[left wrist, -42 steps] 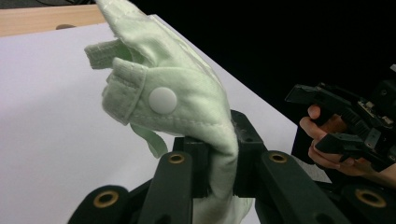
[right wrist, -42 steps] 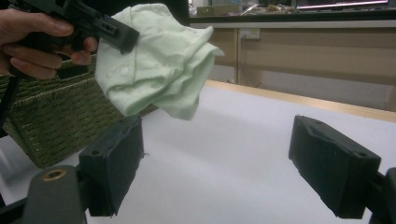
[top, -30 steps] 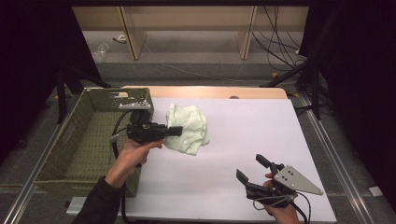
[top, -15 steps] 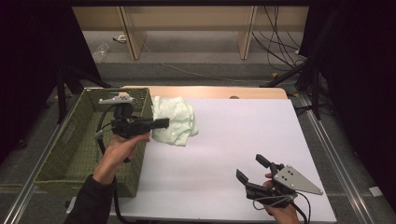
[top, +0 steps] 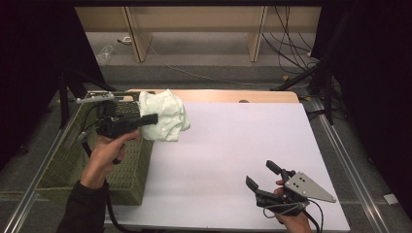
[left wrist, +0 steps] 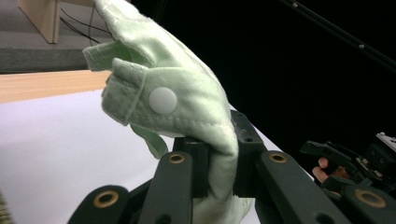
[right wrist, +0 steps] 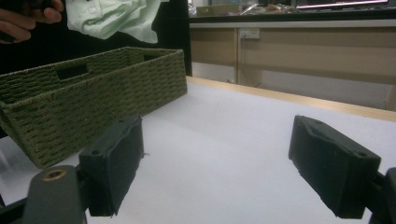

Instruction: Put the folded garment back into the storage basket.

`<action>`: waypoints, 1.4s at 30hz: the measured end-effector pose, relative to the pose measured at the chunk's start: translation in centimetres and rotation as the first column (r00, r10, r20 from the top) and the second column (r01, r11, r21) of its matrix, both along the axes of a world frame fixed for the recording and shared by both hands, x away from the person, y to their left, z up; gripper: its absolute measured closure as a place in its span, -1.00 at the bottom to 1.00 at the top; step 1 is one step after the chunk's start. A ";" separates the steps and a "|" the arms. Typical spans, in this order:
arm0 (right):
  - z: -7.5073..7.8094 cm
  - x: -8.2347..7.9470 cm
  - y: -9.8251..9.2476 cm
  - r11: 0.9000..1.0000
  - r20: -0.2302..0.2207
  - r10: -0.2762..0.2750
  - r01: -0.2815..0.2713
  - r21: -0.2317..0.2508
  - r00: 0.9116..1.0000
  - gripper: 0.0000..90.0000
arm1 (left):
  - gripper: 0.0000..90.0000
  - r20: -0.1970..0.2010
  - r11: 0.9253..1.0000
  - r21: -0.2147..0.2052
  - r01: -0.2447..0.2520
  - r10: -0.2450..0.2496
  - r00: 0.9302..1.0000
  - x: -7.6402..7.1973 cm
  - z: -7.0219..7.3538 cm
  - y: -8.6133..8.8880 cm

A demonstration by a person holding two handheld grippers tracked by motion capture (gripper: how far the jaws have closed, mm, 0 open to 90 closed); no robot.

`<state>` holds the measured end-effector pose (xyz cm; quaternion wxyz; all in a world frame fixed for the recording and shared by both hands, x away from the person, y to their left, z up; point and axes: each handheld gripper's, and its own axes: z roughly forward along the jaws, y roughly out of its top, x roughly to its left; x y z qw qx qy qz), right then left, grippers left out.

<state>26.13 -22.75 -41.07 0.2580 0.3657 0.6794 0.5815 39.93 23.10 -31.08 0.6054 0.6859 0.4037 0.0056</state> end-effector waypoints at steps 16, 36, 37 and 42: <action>0.0 0.0 0.0 1.000 0.000 0.001 -0.001 0.000 1.000 -0.58 | 0.76 -0.014 0.997 -0.030 -0.073 0.072 0.997 0.3 0.0 4.2; 0.0 0.0 0.0 1.000 0.001 0.001 -0.001 -0.003 1.000 -0.58 | 0.76 -0.048 0.980 -0.085 -0.178 0.175 0.983 0.5 -1.0 9.9; 0.0 0.0 0.0 1.000 0.000 0.001 -0.001 -0.003 1.000 -0.58 | 0.76 -0.049 0.979 -0.083 -0.188 0.184 0.982 0.5 -1.1 10.2; 0.0 0.0 0.1 1.000 0.001 0.000 0.000 -0.003 1.000 -0.58 | 0.76 -0.062 0.973 -0.093 -0.209 0.204 0.977 0.5 -1.4 11.3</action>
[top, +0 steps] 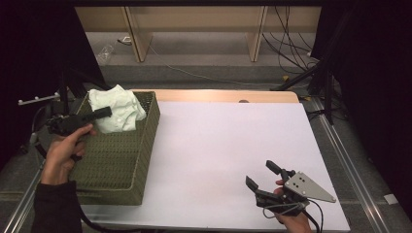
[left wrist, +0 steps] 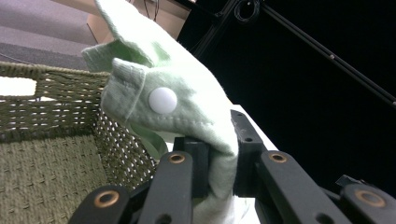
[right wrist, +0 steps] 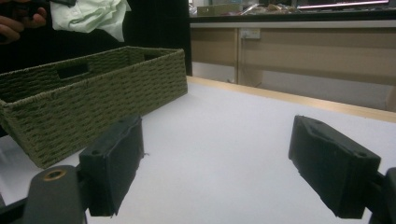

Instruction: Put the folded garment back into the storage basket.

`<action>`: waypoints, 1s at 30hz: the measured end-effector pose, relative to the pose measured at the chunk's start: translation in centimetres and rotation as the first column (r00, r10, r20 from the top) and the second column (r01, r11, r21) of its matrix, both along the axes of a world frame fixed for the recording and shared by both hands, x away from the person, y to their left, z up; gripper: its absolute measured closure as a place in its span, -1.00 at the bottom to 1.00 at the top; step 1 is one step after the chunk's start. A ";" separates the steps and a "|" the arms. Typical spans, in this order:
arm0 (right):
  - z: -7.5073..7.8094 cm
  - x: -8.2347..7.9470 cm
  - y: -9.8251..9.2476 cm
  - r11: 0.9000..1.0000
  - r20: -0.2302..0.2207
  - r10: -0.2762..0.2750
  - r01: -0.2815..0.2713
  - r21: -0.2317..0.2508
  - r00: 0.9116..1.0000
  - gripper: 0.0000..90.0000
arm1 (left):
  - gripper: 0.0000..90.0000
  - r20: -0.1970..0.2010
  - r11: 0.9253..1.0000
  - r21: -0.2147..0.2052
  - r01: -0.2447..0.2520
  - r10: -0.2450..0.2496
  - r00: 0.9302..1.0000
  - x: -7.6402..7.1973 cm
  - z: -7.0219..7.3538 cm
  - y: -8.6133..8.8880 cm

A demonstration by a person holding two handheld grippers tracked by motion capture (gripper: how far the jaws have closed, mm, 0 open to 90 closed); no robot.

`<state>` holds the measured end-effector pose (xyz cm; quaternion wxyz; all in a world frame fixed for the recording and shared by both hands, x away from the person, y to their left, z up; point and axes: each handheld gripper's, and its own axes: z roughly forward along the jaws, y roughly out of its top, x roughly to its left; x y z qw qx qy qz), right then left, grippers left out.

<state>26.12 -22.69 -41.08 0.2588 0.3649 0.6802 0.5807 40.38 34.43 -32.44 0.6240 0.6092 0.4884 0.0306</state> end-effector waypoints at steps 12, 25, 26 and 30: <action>0.0 0.0 0.0 1.000 0.002 0.001 -0.001 -0.002 1.000 -0.58 | 0.76 -0.048 1.000 0.022 -0.023 0.024 0.999 0.5 -1.4 1.3; 0.0 0.0 0.0 1.000 0.002 0.001 -0.001 -0.002 1.000 -0.57 | 0.76 -0.134 0.996 0.091 -0.017 0.029 0.991 1.4 -3.1 1.6; 0.0 0.0 0.0 1.000 0.002 0.001 -0.001 -0.004 1.000 -0.57 | 0.76 -0.138 0.995 0.103 -0.020 0.035 0.990 1.5 -3.2 1.5; 0.0 0.0 0.0 1.000 0.000 0.000 0.000 -0.003 1.000 -0.57 | 0.76 -0.166 0.992 0.125 -0.009 0.029 0.986 1.8 -3.8 1.5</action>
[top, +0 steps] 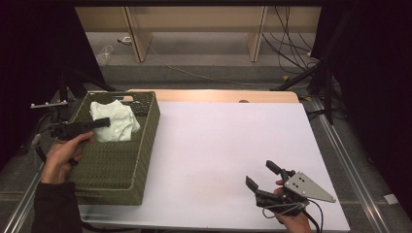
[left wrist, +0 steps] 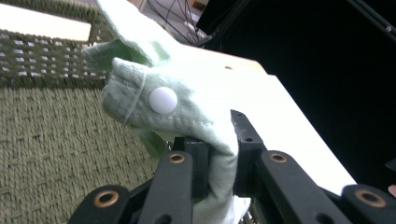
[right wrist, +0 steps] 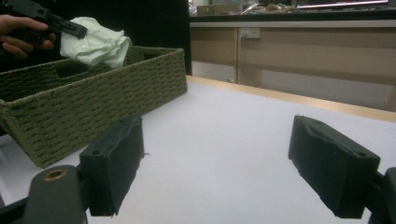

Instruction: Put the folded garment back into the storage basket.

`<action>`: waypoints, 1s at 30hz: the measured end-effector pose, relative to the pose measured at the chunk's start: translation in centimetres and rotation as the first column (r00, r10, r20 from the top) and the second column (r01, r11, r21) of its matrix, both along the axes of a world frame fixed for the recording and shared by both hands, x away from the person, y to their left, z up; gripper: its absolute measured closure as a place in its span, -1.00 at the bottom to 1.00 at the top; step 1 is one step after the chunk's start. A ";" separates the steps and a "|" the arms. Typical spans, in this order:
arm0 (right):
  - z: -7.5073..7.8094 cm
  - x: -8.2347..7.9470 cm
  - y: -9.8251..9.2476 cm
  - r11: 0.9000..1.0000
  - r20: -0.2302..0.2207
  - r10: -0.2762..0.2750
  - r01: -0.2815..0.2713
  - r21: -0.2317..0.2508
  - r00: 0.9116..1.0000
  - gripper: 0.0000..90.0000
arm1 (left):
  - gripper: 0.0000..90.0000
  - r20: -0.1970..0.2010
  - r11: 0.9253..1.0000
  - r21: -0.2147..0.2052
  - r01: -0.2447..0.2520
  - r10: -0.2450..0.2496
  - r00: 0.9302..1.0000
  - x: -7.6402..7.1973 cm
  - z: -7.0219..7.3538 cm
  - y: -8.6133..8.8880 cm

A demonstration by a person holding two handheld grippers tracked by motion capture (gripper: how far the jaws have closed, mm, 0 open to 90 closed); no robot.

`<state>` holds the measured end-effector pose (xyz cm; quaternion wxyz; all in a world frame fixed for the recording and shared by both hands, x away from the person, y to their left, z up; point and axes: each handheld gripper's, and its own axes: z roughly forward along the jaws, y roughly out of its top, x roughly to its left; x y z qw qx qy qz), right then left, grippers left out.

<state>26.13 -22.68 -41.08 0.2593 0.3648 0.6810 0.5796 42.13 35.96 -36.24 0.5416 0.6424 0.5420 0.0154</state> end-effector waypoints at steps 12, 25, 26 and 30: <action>0.0 0.0 0.0 1.000 0.002 0.001 -0.001 -0.001 1.000 -0.57 | 0.76 -0.072 0.998 0.062 0.024 -0.019 0.997 0.6 -1.2 -0.2; 0.0 0.0 0.0 1.000 0.002 0.002 -0.002 -0.007 1.000 -0.57 | 0.75 -0.207 0.983 0.141 0.120 -0.089 0.974 1.8 -3.4 -1.7; 0.0 0.0 0.1 1.000 0.001 0.002 -0.002 -0.004 1.000 -0.57 | 0.75 -0.216 0.981 0.152 0.124 -0.089 0.972 1.9 -3.6 -1.8; 0.0 0.0 0.1 1.000 0.000 0.003 -0.003 -0.003 1.000 -0.57 | 0.74 -0.249 0.977 0.162 0.141 -0.098 0.964 2.3 -4.4 -2.2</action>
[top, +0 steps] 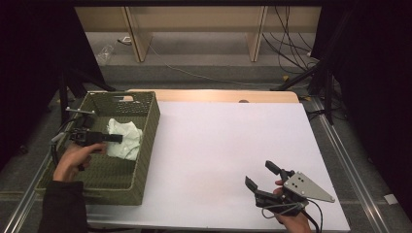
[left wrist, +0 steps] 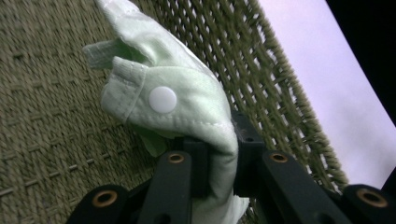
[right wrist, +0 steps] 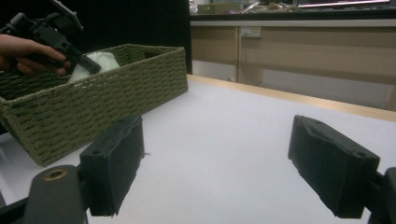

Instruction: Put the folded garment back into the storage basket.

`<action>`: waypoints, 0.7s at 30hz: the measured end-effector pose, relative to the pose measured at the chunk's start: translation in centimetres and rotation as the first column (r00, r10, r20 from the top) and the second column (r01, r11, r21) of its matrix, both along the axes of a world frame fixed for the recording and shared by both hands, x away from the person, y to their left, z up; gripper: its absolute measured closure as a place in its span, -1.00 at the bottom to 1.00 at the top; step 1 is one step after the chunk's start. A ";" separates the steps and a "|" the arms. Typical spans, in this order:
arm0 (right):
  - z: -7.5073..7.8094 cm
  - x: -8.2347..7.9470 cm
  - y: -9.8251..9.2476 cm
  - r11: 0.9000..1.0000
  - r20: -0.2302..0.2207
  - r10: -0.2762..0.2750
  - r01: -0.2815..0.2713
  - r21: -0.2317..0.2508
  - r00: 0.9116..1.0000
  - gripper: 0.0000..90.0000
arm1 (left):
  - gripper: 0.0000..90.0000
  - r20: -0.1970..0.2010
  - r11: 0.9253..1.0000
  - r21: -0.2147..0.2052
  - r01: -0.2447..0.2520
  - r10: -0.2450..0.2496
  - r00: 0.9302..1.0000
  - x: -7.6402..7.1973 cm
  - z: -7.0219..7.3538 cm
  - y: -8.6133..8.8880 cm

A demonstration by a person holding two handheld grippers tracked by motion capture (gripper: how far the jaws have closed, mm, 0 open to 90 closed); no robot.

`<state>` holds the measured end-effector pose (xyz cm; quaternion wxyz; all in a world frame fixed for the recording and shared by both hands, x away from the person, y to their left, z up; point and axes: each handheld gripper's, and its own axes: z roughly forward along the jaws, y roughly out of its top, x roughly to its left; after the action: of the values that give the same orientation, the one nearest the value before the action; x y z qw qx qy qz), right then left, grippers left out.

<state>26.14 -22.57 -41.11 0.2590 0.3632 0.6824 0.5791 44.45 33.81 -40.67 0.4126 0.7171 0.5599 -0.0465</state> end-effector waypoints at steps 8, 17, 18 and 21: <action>0.0 0.0 0.0 1.000 -0.001 0.001 -0.001 -0.004 1.000 -0.57 | 0.73 -0.049 0.998 0.069 0.007 -0.003 0.999 0.4 -0.9 -0.3; 0.0 0.0 0.0 1.000 -0.002 0.001 -0.001 -0.002 1.000 -0.57 | 0.65 -0.066 0.996 0.086 -0.007 0.013 0.998 0.5 -1.4 -0.3; 0.0 0.0 0.0 1.000 -0.002 0.001 -0.001 -0.003 1.000 -0.57 | 0.61 -0.066 0.996 0.094 -0.007 0.013 0.998 0.5 -1.4 -0.2; 0.0 0.0 0.0 1.000 0.000 0.000 0.000 0.000 1.000 -0.57 | 0.60 -0.071 0.994 0.113 -0.013 0.021 0.997 0.5 -1.5 -0.3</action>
<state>26.16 -22.60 -41.12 0.2589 0.3632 0.6824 0.5792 45.00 33.54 -42.18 0.3515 0.7321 0.5823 -0.0375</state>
